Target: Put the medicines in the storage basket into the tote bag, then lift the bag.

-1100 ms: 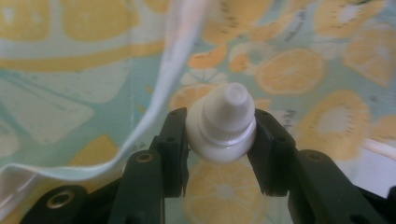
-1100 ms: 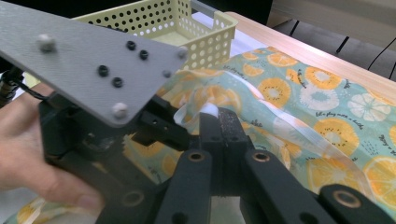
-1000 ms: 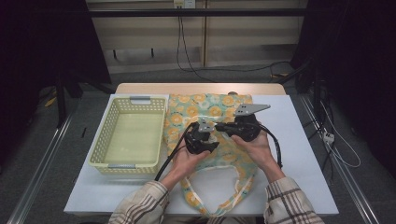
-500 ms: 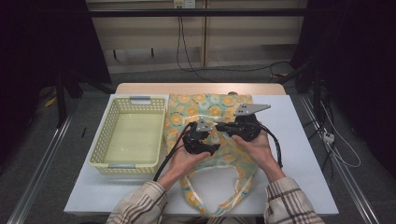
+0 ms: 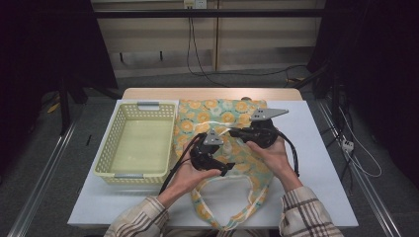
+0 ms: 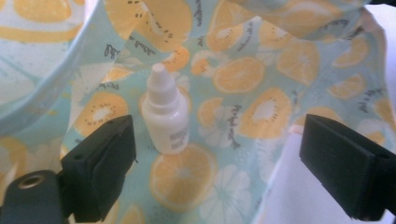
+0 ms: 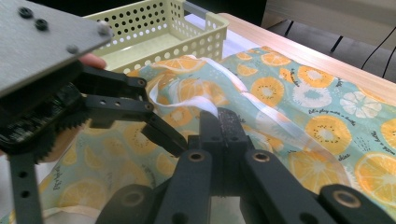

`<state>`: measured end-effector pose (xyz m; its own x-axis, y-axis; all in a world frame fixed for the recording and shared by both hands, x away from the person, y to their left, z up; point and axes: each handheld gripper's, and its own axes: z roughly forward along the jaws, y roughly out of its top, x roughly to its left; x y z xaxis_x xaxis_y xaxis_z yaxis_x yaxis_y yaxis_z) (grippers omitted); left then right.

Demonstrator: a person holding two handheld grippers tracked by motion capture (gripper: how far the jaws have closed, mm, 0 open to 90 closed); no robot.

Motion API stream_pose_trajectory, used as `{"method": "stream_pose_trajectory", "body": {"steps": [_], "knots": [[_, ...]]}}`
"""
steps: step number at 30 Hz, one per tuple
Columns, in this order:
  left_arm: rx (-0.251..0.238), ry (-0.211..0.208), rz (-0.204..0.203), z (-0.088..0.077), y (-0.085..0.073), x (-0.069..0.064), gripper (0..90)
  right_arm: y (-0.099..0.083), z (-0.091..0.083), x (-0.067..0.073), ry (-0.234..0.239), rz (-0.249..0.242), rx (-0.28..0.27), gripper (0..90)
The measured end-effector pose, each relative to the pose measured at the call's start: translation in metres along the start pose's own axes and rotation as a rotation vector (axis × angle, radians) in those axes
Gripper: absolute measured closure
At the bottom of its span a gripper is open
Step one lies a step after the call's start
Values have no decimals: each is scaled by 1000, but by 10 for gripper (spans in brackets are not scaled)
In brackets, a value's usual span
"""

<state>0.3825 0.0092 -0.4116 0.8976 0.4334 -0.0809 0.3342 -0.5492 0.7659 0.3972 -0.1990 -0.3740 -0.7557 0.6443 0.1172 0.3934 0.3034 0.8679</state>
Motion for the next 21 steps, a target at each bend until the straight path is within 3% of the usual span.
{"method": "stream_pose_trajectory", "body": {"steps": [3, 5, 11, 14, 16, 19, 20, 21], "knots": [[25, 25, 41, -6, 0, -5, 92, 0, 0, 1, 2, 0, 1, 900], [15, -1, 60, -9, -1, -5, 110, -1, 0, 0, 2, 3, 2, 900], [10, -7, 36, -14, -12, -8, 116, -4, 1, 0, 8, 6, 10, 900], [37, 15, 70, -16, -21, -12, 130, -4, 3, 2, 13, 1, 13, 900], [55, -39, 78, -15, -24, -12, 146, -3, 4, 2, 15, 1, 12, 900], [69, -51, 82, -12, -30, -13, 139, -4, 5, 1, 10, 6, 18, 900], [85, -33, 87, -13, -30, -15, 139, -4, 5, 1, 8, 4, 20, 900], [79, -66, 89, -12, -32, -16, 154, -5, 4, 1, 8, 4, 19, 900]]}}
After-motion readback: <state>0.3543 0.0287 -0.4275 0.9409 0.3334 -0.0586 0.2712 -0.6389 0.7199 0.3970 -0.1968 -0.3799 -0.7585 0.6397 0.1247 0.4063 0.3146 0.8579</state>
